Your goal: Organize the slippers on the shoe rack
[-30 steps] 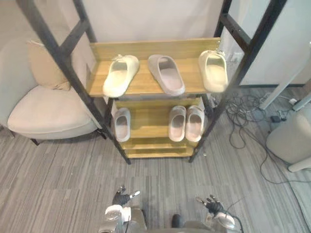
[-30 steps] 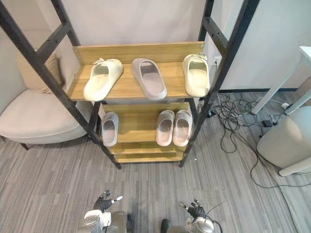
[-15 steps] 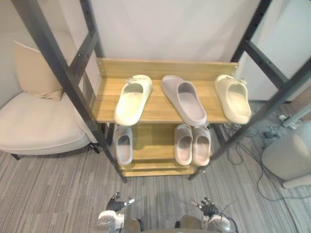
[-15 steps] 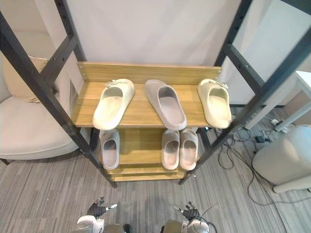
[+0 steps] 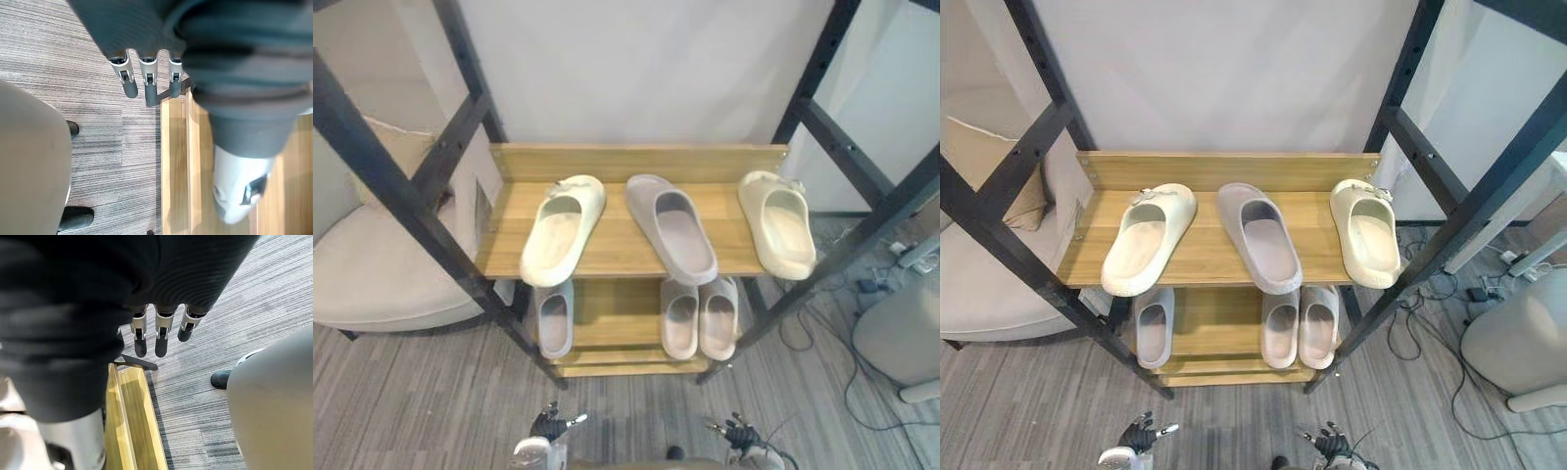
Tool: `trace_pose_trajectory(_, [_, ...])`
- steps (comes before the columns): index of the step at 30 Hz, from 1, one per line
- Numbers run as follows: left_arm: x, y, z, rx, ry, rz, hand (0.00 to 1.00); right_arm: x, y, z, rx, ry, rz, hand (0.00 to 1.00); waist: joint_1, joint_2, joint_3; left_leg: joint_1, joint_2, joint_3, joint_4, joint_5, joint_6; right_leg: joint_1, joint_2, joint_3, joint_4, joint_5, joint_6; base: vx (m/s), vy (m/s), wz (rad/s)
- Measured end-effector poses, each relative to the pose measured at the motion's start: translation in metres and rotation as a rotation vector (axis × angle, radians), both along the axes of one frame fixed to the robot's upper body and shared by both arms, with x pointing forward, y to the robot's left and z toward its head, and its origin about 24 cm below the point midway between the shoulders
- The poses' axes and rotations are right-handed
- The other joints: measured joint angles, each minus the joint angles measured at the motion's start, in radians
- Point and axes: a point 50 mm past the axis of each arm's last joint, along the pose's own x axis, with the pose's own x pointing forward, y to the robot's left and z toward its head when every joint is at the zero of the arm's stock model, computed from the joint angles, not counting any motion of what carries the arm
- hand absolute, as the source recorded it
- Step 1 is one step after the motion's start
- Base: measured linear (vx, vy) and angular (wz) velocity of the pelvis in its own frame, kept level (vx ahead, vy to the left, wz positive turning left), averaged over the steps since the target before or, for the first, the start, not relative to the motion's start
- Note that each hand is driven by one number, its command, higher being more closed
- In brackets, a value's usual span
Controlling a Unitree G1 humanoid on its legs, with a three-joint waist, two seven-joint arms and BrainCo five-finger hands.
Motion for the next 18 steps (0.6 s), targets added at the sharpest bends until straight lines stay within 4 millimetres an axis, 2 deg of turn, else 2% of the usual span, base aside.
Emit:
trace_pose_trajectory(3, [0.000,0.000,0.000,0.008,0.001,-0.005,0.00,0.007,0.004,0.008,-0.023,-0.072,0.046,0.00,0.000,-0.003,-0.001,-0.001,-0.012,0.003,0.000,0.001,0.002,0.004,-0.010,0.010,-0.014,0.014,0.006,-0.08,0.068,-0.07])
trace_pose_trajectory(4, [0.001,0.000,0.000,0.021,-0.001,-0.014,0.00,0.016,0.006,0.020,-0.045,-0.152,0.075,0.00,-0.002,-0.004,-0.001,-0.004,-0.014,0.009,-0.004,0.003,0.005,0.002,-0.012,0.022,-0.015,0.020,0.006,-0.09,0.038,-0.12])
trace_pose_trajectory(5, [0.001,0.000,0.000,0.023,-0.001,-0.015,0.00,0.018,0.006,0.022,-0.048,-0.172,0.079,0.00,-0.003,-0.005,-0.001,-0.004,-0.014,0.011,-0.004,0.003,0.006,0.001,-0.011,0.024,-0.016,0.021,0.006,-0.09,0.029,-0.17])
trace_pose_trajectory(6, [0.001,0.000,0.000,0.025,-0.001,-0.018,0.00,0.025,0.007,0.031,-0.061,-0.229,0.093,0.00,-0.005,-0.006,-0.002,-0.002,-0.014,0.020,-0.008,0.005,0.009,-0.003,-0.010,0.030,-0.017,0.026,0.006,-0.07,0.003,-0.29])
trace_pose_trajectory(7, [0.001,-0.001,0.001,0.030,-0.002,-0.038,0.00,0.039,0.007,0.051,-0.093,-0.345,0.115,0.00,-0.009,-0.007,-0.001,-0.001,-0.014,0.032,-0.019,0.011,0.011,-0.014,-0.007,0.051,-0.022,0.035,0.004,-0.05,-0.002,-0.28])
trace_pose_trajectory(8, [0.001,-0.001,0.001,0.031,-0.001,-0.041,0.00,0.040,0.006,0.053,-0.098,-0.359,0.118,0.00,-0.011,-0.007,-0.001,-0.001,-0.014,0.034,-0.019,0.011,0.011,-0.015,-0.007,0.053,-0.022,0.036,0.004,-0.04,-0.006,-0.27])
trace_pose_trajectory(9, [0.001,-0.001,0.000,0.033,0.000,-0.044,0.00,0.047,0.006,0.066,-0.120,-0.424,0.127,0.00,-0.017,-0.007,-0.001,-0.001,-0.013,0.041,-0.021,0.012,0.011,-0.018,-0.005,0.058,-0.024,0.038,0.004,-0.03,-0.017,-0.19])
trace_pose_trajectory(10, [0.001,-0.002,0.000,0.037,0.002,-0.055,0.00,0.052,0.005,0.086,-0.152,-0.524,0.134,0.00,-0.022,-0.007,-0.001,0.003,-0.010,0.051,-0.023,0.012,0.010,-0.020,-0.001,0.071,-0.024,0.038,0.003,-0.02,-0.017,-0.19])
trace_pose_trajectory(11, [0.001,-0.002,0.000,0.038,0.002,-0.058,0.00,0.052,0.005,0.090,-0.160,-0.540,0.137,0.00,-0.022,-0.007,-0.001,0.003,-0.009,0.052,-0.023,0.012,0.010,-0.021,0.000,0.072,-0.024,0.039,0.003,-0.01,-0.023,-0.17])
trace_pose_trajectory(12, [0.001,-0.002,0.000,0.041,0.003,-0.067,0.00,0.054,0.004,0.105,-0.202,-0.605,0.154,0.00,-0.025,-0.008,-0.001,0.002,-0.008,0.055,-0.025,0.012,0.010,-0.026,0.002,0.076,-0.024,0.039,0.002,0.01,-0.015,-0.08])
trace_pose_trajectory(16, [0.000,-0.002,0.000,0.052,0.006,-0.098,0.00,0.061,0.004,0.143,-0.312,-0.766,0.189,0.00,-0.035,-0.008,-0.003,0.009,-0.004,0.069,-0.028,0.013,0.009,-0.033,0.009,0.091,-0.025,0.045,0.000,0.04,-0.018,-0.11])
trace_pose_trajectory(18, [0.001,-0.004,0.000,0.056,0.005,-0.119,0.00,0.066,0.005,0.155,-0.335,-0.821,0.198,0.00,-0.035,-0.008,-0.002,0.018,-0.004,0.079,-0.031,0.013,0.009,-0.031,0.011,0.104,-0.025,0.045,0.000,0.03,-0.002,-0.21])
